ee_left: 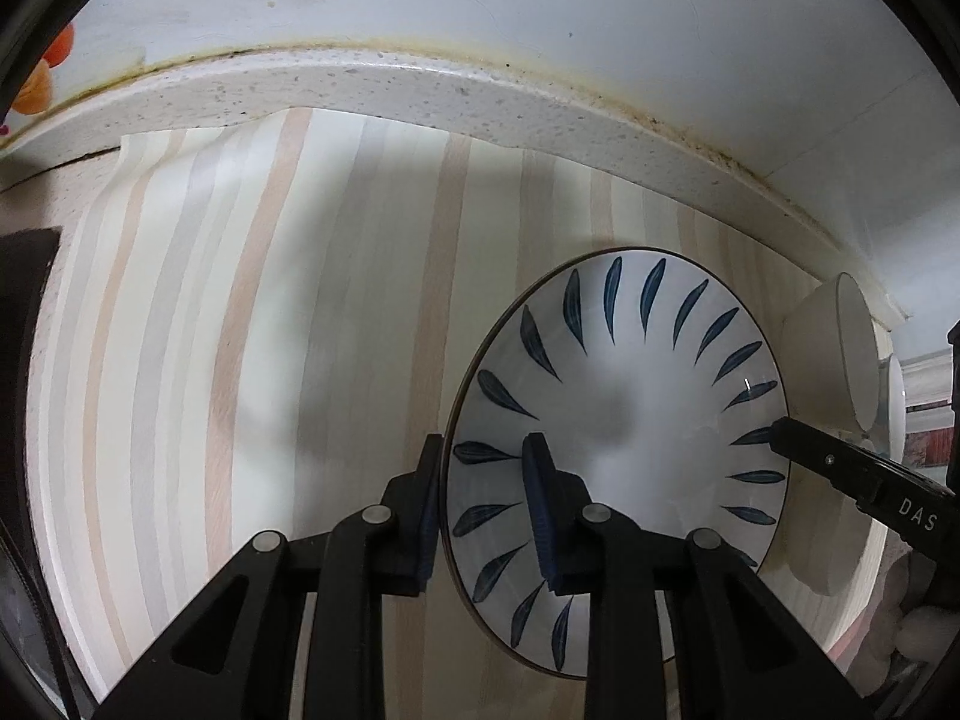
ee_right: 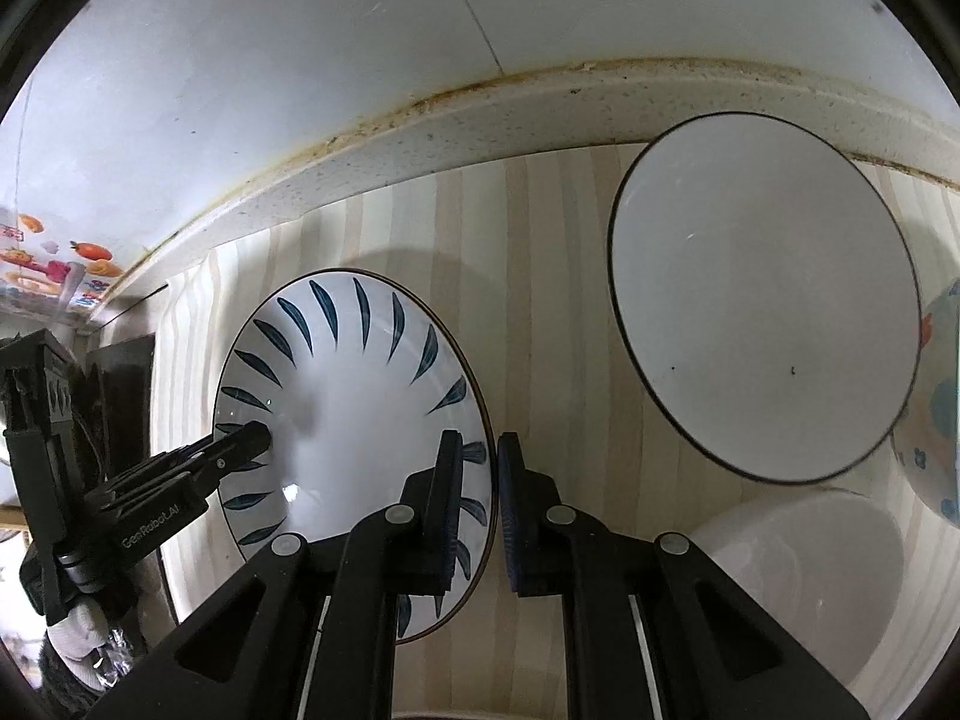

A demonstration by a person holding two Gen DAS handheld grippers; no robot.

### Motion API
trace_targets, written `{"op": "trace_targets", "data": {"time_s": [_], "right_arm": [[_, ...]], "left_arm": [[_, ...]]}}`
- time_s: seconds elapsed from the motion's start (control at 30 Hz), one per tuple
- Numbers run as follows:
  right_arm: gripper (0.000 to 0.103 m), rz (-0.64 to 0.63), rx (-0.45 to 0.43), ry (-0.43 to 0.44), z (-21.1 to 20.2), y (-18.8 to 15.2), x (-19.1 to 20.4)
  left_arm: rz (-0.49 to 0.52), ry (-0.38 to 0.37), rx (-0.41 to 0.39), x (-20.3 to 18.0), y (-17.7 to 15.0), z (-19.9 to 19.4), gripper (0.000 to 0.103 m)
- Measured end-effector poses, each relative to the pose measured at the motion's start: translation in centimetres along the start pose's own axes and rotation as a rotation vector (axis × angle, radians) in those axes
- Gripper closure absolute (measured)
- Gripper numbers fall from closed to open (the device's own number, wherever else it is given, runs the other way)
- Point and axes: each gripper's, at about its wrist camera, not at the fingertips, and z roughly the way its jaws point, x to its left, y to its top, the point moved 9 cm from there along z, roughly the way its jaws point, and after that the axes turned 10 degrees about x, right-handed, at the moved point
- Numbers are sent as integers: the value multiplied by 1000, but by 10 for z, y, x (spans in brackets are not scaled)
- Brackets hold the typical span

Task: Organize plates and bowls
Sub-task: 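Grasp the rim of the blue-striped plate with both grippers, then carry the blue-striped plate with both grippers and lower it onto the stack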

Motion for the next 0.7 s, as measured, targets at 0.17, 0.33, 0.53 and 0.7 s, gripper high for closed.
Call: {"op": "trace_targets", "data": {"time_s": [0.17, 0.33, 0.53, 0.7], "right_arm": [[90, -20, 7, 8, -19, -8, 4], [90, -53, 9, 16, -43, -25, 9], [90, -69, 14, 30, -67, -56, 4], [90, -74, 30, 50, -77, -92, -8]], "left_arm": [[-1, -2, -19, -8, -10, -19, 80], [-5, -16, -41, -14, -27, -46, 80], [-1, -24, -73, -33, -59, -68, 80], [-9, -47, -84, -50, -91, -76, 80]]}}
